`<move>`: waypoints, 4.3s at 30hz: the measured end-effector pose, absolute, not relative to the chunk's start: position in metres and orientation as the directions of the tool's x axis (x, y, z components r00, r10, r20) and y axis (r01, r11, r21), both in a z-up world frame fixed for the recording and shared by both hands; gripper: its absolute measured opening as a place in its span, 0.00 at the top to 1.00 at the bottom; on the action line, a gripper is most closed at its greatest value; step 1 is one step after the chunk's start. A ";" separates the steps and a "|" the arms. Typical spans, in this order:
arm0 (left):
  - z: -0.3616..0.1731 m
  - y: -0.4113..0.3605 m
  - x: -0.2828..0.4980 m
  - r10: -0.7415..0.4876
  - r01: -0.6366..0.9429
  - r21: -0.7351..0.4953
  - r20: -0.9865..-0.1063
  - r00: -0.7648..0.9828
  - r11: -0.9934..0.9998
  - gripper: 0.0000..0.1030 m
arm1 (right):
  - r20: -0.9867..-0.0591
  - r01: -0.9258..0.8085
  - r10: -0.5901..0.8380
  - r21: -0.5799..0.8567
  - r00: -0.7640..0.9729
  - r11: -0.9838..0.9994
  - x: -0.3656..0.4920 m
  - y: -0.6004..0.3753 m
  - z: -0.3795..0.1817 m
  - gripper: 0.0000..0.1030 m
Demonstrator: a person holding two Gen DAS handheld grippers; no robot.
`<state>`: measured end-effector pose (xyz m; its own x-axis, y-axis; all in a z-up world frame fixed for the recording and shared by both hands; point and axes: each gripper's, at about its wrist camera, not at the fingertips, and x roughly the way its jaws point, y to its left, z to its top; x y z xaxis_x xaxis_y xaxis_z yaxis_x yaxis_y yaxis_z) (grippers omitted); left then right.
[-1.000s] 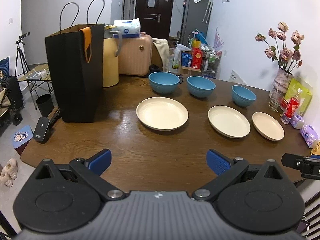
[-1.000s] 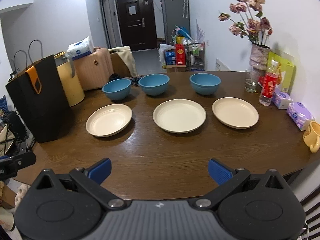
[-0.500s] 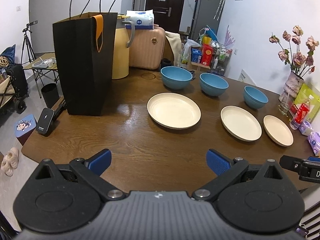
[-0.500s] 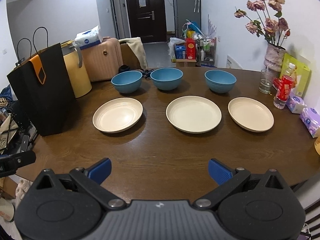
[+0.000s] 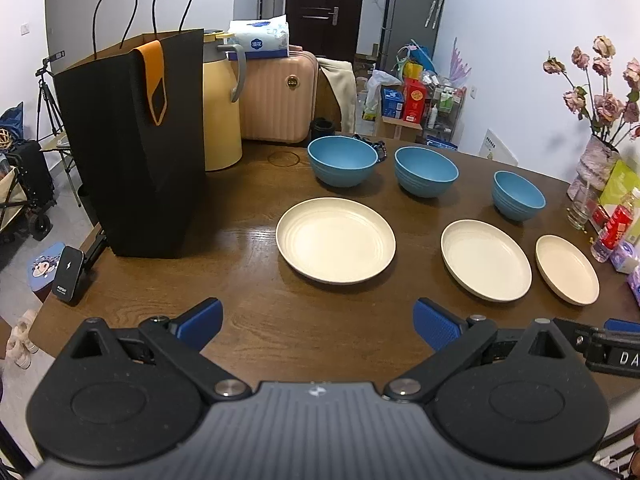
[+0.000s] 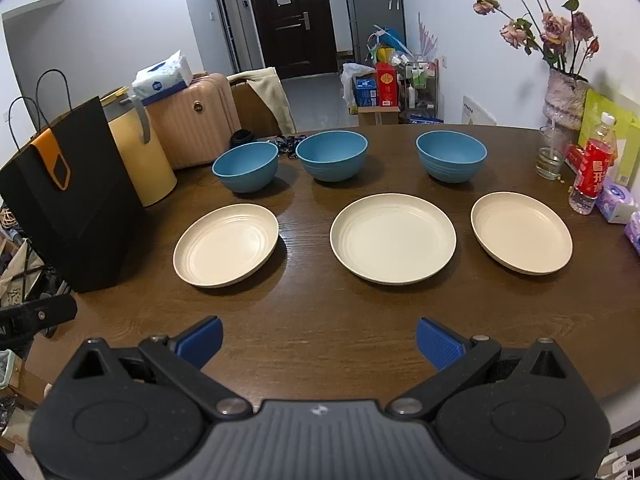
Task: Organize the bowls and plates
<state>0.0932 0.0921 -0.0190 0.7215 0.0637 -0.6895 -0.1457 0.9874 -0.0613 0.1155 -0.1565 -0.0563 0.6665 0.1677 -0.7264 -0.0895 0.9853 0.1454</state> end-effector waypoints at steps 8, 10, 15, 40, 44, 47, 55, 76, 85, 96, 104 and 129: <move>-0.023 0.075 0.113 0.079 -0.158 -0.049 -0.704 0.706 0.986 0.00 | -0.722 -0.102 0.194 0.169 0.665 0.980 0.138 -0.173 -0.063 0.00; -0.023 0.073 0.114 0.088 -0.169 -0.047 -0.704 0.705 0.984 0.00 | -0.722 -0.113 0.205 0.175 0.661 0.978 0.142 -0.174 -0.065 0.00; -0.023 0.074 0.120 0.101 -0.186 -0.045 -0.704 0.703 0.982 0.00 | -0.716 -0.125 0.219 0.183 0.663 0.975 0.149 -0.177 -0.065 0.00; -0.024 0.126 0.218 -0.024 -0.005 -0.038 -0.709 0.705 0.999 0.00 | -0.744 0.091 0.052 0.151 0.666 0.984 0.184 -0.128 -0.070 0.00; -0.025 0.133 0.236 -0.038 0.014 -0.040 -0.714 0.699 0.999 0.00 | -0.757 0.115 0.033 0.143 0.653 0.983 0.195 -0.119 -0.073 0.00; -0.026 0.137 0.248 -0.042 0.024 -0.035 -0.714 0.699 0.999 0.00 | -0.762 0.127 0.024 0.139 0.648 0.982 0.203 -0.114 -0.074 0.00; -0.033 0.144 0.281 -0.035 0.028 -0.022 -0.735 0.677 0.999 0.00 | -0.777 0.133 0.012 0.122 0.629 0.984 0.225 -0.100 -0.077 0.00; -0.080 0.161 0.354 0.004 -0.012 -0.003 -0.822 0.569 1.000 0.00 | -0.839 0.105 0.004 0.072 0.544 0.992 0.291 -0.068 -0.112 0.00; -0.110 0.165 0.379 0.044 -0.046 0.024 -0.862 0.506 0.999 0.00 | -0.860 0.088 0.005 0.058 0.510 0.994 0.317 -0.060 -0.134 0.02; -0.146 0.168 0.404 0.066 -0.078 0.035 -0.892 0.446 0.996 0.04 | -0.891 0.074 0.019 0.059 0.454 0.996 0.348 -0.060 -0.168 0.09; -0.175 0.172 0.419 0.078 -0.098 0.043 -0.918 0.390 0.994 0.13 | -0.907 0.069 0.051 0.088 0.417 0.994 0.371 -0.055 -0.192 0.18; -0.204 0.184 0.441 0.068 -0.164 0.010 -0.933 0.353 0.986 0.42 | -0.915 0.084 0.146 0.191 0.375 0.978 0.410 -0.038 -0.223 0.77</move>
